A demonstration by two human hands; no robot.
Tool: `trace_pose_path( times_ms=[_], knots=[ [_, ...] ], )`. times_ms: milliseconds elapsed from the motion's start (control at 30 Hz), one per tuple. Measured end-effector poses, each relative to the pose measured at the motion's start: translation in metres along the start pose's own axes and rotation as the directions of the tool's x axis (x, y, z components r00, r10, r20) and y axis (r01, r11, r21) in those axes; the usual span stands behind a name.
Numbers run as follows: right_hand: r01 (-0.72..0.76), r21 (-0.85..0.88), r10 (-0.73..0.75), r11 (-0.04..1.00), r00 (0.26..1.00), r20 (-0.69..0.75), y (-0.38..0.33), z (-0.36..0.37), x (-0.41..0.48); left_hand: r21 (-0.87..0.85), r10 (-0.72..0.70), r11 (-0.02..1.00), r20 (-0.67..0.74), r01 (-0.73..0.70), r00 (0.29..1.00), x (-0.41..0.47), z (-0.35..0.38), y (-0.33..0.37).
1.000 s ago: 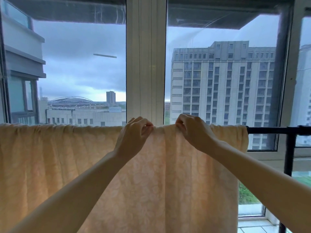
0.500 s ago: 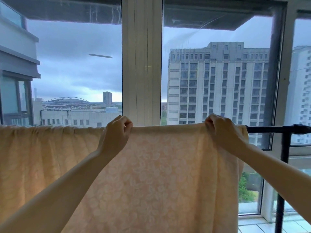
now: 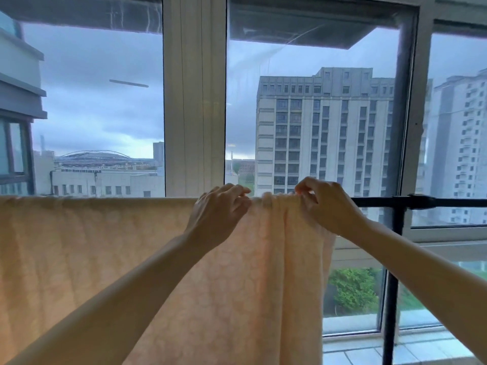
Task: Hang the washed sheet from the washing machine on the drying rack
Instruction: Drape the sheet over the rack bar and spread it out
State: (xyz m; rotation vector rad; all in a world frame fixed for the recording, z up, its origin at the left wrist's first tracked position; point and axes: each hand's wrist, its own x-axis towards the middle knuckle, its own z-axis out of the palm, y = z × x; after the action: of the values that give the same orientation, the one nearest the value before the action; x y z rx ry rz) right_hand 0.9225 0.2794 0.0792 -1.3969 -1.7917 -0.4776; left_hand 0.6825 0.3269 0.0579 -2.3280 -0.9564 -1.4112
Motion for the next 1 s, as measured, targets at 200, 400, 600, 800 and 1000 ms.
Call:
trace_pose_path(
  times_ms=[200,400,600,800,1000],
  knots=[
    [0.17,0.002,-0.17,0.985,0.981,0.099,0.037,-0.014,-0.005,0.011,-0.092,0.996,-0.001,0.092,0.996,0.014,0.031,0.04],
    [0.224,0.077,-0.226,0.972,0.974,0.02,0.054,-0.023,-0.01,-0.019,-0.169,0.986,-0.142,0.168,0.975,0.01,0.035,0.046],
    [0.222,0.056,-0.219,0.973,0.974,-0.05,0.066,-0.032,-0.013,0.043,-0.192,0.979,-0.148,0.2,0.97,0.002,0.024,0.046],
    [0.23,-0.004,-0.23,0.973,0.968,-0.099,0.082,-0.042,-0.021,0.083,-0.294,0.946,-0.193,0.314,0.936,-0.003,0.012,0.043],
    [0.227,0.077,-0.222,0.971,0.973,-0.064,0.093,-0.049,-0.025,0.108,-0.323,0.929,-0.234,0.355,0.917,0.01,0.022,0.064]
  ],
)
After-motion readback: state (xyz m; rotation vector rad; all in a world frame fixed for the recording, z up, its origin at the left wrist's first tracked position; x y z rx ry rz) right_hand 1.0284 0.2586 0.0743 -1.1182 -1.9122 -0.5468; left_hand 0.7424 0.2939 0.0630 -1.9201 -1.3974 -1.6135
